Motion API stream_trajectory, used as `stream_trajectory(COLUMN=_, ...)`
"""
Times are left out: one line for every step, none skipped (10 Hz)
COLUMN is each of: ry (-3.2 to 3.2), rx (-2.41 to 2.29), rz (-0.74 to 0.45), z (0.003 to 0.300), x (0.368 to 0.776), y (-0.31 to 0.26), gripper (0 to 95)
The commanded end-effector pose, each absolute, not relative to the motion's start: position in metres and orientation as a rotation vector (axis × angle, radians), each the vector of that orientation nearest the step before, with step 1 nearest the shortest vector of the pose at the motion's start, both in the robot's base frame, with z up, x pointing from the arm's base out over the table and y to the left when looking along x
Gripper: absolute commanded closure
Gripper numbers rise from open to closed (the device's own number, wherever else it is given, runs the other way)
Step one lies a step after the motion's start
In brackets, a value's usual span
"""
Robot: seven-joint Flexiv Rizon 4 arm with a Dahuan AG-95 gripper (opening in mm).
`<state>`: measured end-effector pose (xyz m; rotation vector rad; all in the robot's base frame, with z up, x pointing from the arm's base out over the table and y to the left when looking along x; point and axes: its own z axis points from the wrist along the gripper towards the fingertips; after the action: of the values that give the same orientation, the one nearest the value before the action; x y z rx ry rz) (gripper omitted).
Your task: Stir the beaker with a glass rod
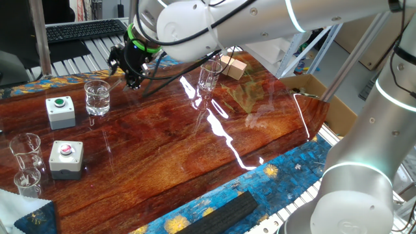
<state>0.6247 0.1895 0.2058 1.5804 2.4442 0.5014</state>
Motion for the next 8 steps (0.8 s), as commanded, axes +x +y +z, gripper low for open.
stream_trajectory(ry=2.433, rx=1.585, rz=0.486, z=0.206, x=0.6229, y=0.1905, gripper=57.0)
stream_trajectory(ry=2.427, rx=1.589, rz=0.471, z=0.2059, x=0.6228, y=0.1909, gripper=57.0)
stream_trajectory(ry=2.419, rx=1.594, rz=0.453, z=0.2053, x=0.623, y=0.1914, gripper=57.0)
stream_trajectory(ry=2.412, rx=1.6, rz=0.44, z=0.2051, x=0.623, y=0.1917, gripper=57.0)
stream_trajectory(ry=2.402, rx=1.612, rz=0.432, z=0.2043, x=0.6228, y=0.1931, gripper=57.0)
stream_trajectory(ry=2.396, rx=1.619, rz=0.427, z=0.2033, x=0.6229, y=0.1944, gripper=57.0)
stream_trajectory(ry=2.387, rx=1.628, rz=0.423, z=0.2017, x=0.6235, y=0.1957, gripper=57.0)
stream_trajectory(ry=2.382, rx=1.629, rz=0.414, z=0.2004, x=0.624, y=0.1967, gripper=57.0)
